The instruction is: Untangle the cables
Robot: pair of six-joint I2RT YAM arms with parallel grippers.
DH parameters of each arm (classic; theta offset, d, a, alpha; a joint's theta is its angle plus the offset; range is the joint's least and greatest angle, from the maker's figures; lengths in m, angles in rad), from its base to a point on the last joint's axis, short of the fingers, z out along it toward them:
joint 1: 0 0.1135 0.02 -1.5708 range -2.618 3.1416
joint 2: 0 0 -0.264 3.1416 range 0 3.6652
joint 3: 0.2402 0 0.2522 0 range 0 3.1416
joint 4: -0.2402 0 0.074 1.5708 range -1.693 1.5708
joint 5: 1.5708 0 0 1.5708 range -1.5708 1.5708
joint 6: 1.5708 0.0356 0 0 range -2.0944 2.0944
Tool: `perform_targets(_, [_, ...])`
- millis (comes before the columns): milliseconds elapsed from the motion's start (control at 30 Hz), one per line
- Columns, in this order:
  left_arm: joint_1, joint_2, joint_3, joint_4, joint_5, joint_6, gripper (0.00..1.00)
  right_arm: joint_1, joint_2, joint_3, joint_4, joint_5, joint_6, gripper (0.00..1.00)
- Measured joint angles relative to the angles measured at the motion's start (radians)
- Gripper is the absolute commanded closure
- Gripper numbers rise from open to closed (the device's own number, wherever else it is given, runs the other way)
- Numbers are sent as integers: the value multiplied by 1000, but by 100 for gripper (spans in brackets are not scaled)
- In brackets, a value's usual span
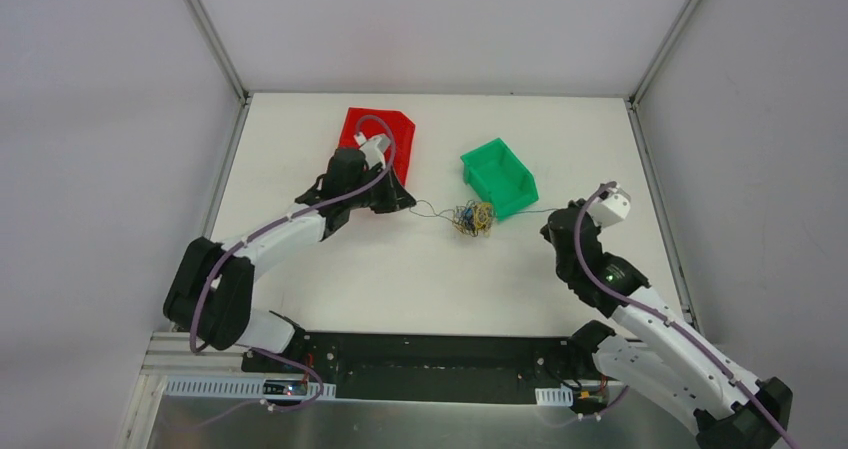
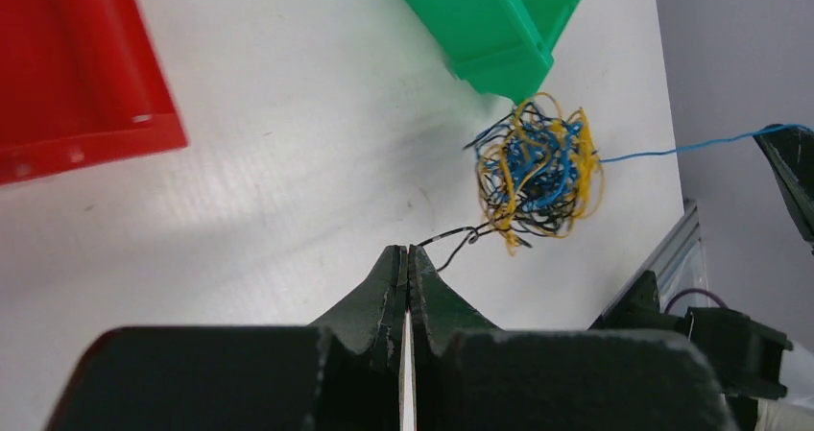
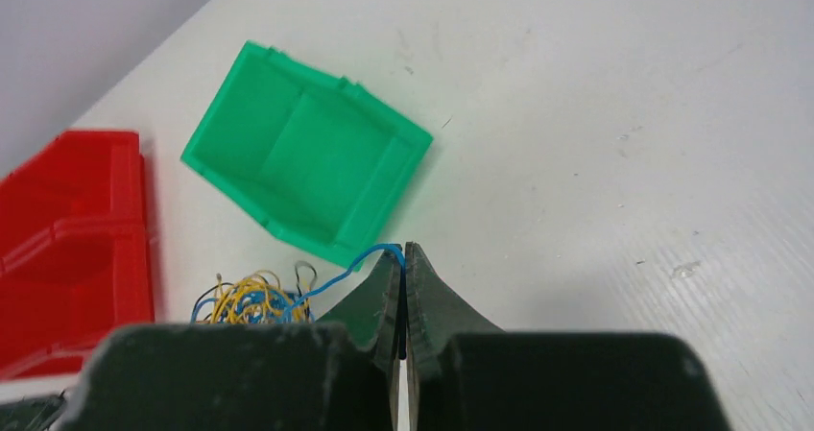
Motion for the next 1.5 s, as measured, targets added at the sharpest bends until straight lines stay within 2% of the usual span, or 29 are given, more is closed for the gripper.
perform_targets(167, [99,-163,-95,-6,-55,-44,100,-90,-76,0,-55,36,93,100])
perform_targets(300, [146,-303,-173,-24,-163,-74,100,-136,-138,-7,-98,67,162,100])
perform_targets(567, [147,-466,-245,-87,-407,-117,100,-186,-174,-24,-182,109,271,100])
perform_targets(767, [147,-505,-267,-105,-477,-132,100,-206,-208,-24,-211,114,299,100])
perform_targets(800, [147,-505,-267,-100,-466,-132,100,-206,-217,-24,-209,111,295,88])
perform_targets(867, [147,-500,-274,-66,-412,-128,100,-207,-229,-25,-197,82,272,49])
perform_targets(900, [147,-494,-278,-36,-367,-122,100,-208,-235,-29,-174,51,243,34])
perform_targets(933, [147,-486,-280,-14,-325,-117,100,-210,-239,-37,-139,0,205,28])
perform_targets(1000, [132,-458,-279,45,-235,-103,100,-212,-242,-58,-63,-121,127,23])
perform_targets(1267, [-30,-428,-254,111,-76,13,100,-212,-98,-79,123,-541,-76,22])
perform_targets(1367, [-67,-428,-233,124,-43,50,100,-198,-3,-74,167,-651,-107,23])
perform_targets(1500, [-71,-428,-226,134,-18,73,100,-167,105,-58,203,-722,-116,24])
